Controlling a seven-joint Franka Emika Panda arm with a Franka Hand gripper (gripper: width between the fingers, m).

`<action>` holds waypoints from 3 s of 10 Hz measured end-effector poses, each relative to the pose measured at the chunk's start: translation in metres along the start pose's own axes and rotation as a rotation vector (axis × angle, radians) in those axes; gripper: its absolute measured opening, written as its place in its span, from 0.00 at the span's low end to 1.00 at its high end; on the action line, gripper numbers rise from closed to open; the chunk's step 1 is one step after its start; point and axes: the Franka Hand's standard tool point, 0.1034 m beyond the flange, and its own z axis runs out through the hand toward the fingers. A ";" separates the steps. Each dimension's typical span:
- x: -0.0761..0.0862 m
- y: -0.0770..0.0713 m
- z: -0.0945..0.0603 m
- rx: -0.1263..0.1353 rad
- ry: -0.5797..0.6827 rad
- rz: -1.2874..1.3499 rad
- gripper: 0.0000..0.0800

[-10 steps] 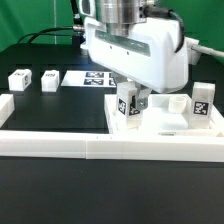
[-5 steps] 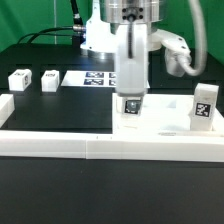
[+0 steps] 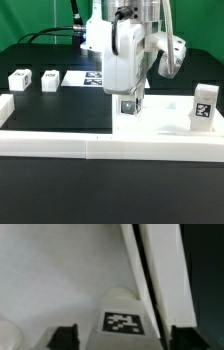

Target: Assemble square table

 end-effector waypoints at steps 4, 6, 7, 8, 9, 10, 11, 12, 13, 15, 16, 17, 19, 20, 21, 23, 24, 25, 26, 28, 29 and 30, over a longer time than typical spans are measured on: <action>-0.001 0.003 -0.005 0.052 0.004 -0.460 0.81; 0.000 0.003 -0.004 0.051 0.009 -0.618 0.81; 0.000 0.003 -0.004 0.051 0.011 -0.677 0.81; 0.000 0.002 -0.004 0.054 0.015 -0.779 0.81; 0.003 -0.001 -0.005 0.069 0.027 -0.981 0.81; 0.009 -0.004 -0.005 0.088 0.048 -1.124 0.81; 0.012 -0.005 -0.005 0.095 0.061 -1.237 0.81; 0.013 -0.008 -0.007 0.103 0.070 -1.339 0.81; 0.014 -0.009 -0.008 0.108 0.078 -1.390 0.81; 0.014 -0.010 -0.007 0.111 0.081 -1.373 0.78; 0.014 -0.010 -0.007 0.111 0.081 -1.372 0.78; 0.014 -0.010 -0.007 0.112 0.079 -1.344 0.56; 0.015 -0.010 -0.007 0.114 0.071 -1.211 0.36; 0.016 -0.010 -0.006 0.115 0.068 -1.156 0.36; 0.017 -0.011 -0.007 0.116 0.065 -1.083 0.36; 0.020 -0.014 -0.006 0.082 0.039 -0.802 0.36; 0.021 -0.013 -0.006 0.058 0.024 -0.654 0.36; 0.021 -0.012 -0.006 0.033 0.009 -0.497 0.36; 0.020 -0.011 -0.005 0.008 -0.007 -0.355 0.36; 0.018 -0.010 -0.004 -0.028 -0.027 -0.126 0.36; 0.018 -0.009 -0.004 -0.032 -0.028 -0.017 0.36; 0.018 -0.008 -0.005 -0.033 -0.025 0.054 0.36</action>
Offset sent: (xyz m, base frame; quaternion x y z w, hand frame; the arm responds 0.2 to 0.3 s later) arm 0.0000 0.0000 0.0000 0.0000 0.0000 -0.1938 0.9810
